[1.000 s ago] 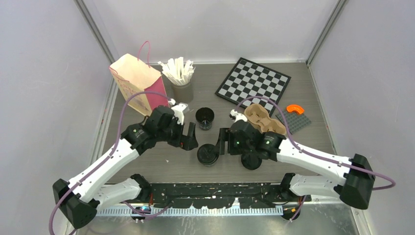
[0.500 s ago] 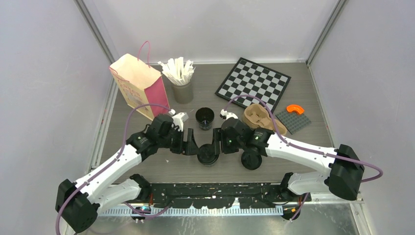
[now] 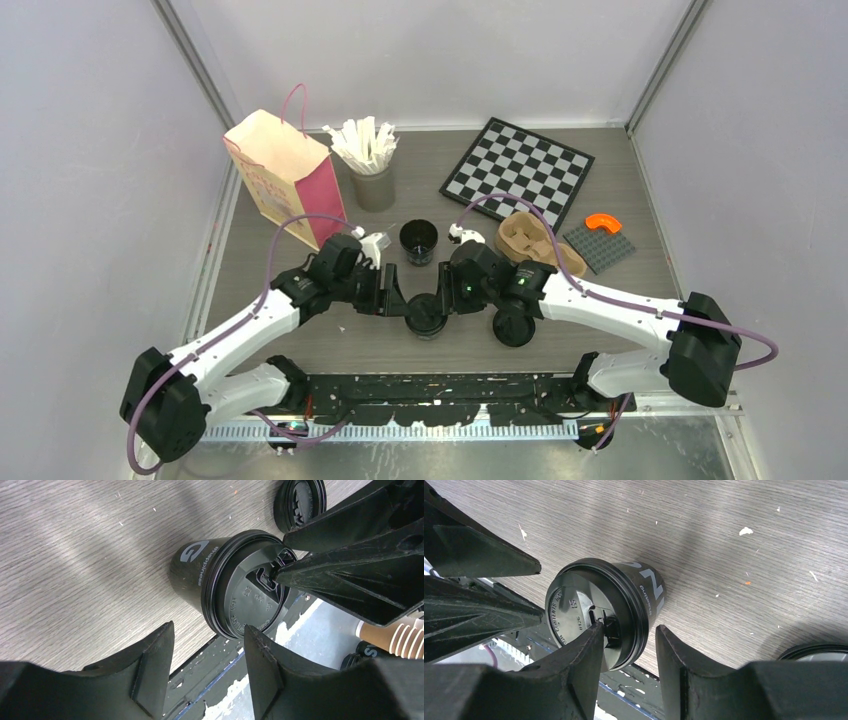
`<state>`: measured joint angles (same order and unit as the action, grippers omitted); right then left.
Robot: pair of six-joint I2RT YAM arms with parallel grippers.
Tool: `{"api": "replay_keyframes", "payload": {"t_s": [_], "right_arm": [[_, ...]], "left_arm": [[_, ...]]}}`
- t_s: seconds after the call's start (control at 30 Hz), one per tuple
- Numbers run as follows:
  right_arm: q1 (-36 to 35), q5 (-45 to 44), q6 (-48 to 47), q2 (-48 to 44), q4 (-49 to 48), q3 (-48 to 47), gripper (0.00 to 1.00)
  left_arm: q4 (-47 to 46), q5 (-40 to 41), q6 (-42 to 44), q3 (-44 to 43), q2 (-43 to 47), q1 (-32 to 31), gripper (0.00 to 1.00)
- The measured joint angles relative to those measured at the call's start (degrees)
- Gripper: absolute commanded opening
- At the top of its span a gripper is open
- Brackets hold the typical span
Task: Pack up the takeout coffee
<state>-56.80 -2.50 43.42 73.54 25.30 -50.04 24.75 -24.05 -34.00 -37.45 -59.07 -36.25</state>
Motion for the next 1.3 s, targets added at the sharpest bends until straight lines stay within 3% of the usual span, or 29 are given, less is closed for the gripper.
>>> {"api": "replay_keyframes", "payload": {"t_s": [0.67,1.3], "right_arm": [[0.0,-0.7,0.5,-0.1,-3.1,1.7,0.36],[0.0,-1.2,3.7,-3.6,-10.5,8.2,0.39]], "left_arm": [[-6.2,-2.1,-0.1,1.5,-4.0,0.0,0.47],[-12.0,-4.2,-3.0,3.7,-5.7,0.1,0.43]]}}
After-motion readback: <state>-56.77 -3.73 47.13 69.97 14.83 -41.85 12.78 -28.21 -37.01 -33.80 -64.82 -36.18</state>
